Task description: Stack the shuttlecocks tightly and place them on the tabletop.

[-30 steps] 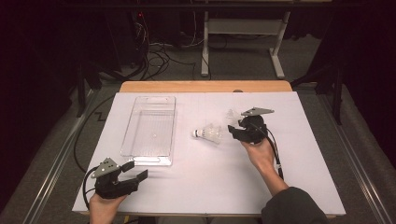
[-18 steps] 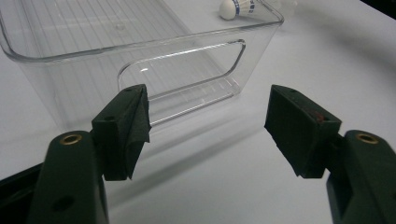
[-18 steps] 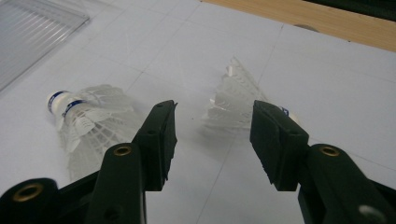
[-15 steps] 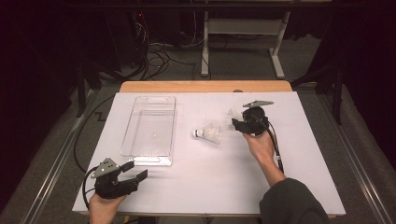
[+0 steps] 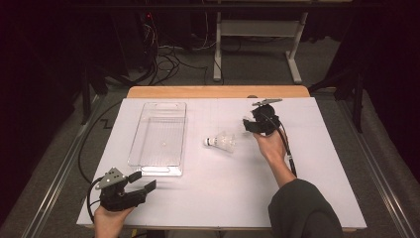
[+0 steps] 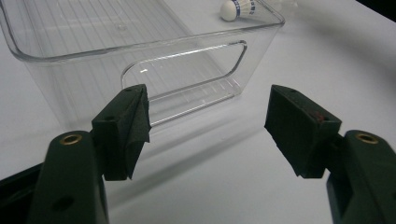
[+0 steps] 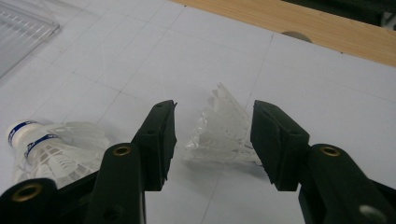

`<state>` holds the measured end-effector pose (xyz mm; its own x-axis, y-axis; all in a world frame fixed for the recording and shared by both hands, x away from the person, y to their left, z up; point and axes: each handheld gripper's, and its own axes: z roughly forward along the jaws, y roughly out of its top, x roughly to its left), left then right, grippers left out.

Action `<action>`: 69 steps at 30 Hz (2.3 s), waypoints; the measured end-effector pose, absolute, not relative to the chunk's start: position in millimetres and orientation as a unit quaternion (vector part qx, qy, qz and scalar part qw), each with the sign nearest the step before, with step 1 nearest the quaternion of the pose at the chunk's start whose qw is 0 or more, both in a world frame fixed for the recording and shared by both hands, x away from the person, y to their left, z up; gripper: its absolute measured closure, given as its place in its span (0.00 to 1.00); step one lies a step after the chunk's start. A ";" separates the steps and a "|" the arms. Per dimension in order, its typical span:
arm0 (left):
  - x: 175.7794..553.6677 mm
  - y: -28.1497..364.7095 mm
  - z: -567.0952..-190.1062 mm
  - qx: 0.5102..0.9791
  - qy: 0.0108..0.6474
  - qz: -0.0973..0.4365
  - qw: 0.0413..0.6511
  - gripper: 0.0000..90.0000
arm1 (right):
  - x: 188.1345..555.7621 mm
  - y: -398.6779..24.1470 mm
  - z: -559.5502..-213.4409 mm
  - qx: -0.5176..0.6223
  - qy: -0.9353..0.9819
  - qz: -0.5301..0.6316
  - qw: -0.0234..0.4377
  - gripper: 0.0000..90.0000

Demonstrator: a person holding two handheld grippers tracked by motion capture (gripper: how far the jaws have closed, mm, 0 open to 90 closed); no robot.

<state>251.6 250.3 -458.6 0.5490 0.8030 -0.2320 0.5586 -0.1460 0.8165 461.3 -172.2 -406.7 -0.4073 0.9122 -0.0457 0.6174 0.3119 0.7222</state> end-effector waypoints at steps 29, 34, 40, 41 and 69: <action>251.5 250.1 -458.5 0.746 0.455 0.129 0.469 0.35 | 485.2 -156.9 -421.9 0.521 0.778 0.261 0.235 0.70; 251.4 249.9 -458.4 0.746 0.455 0.128 0.468 0.35 | 484.8 -156.6 -422.0 0.520 0.780 0.257 0.235 0.77; 251.2 249.8 -458.3 0.746 0.454 0.128 0.469 0.35 | 483.4 -155.0 -421.1 0.515 0.783 0.257 0.236 0.85; 251.2 249.8 -458.3 0.746 0.455 0.128 0.469 0.35 | 483.2 -154.7 -421.0 0.514 0.783 0.258 0.237 0.87; 251.2 249.3 -458.4 0.747 0.454 0.129 0.468 0.35 | 474.2 -164.0 -414.3 0.510 0.784 0.265 0.235 1.00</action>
<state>251.2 249.3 -458.4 0.5548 0.7989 -0.2325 0.5578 -0.1498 0.8164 474.2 -164.0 -414.3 -0.3692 0.9241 -0.0988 0.6747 0.3396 0.6554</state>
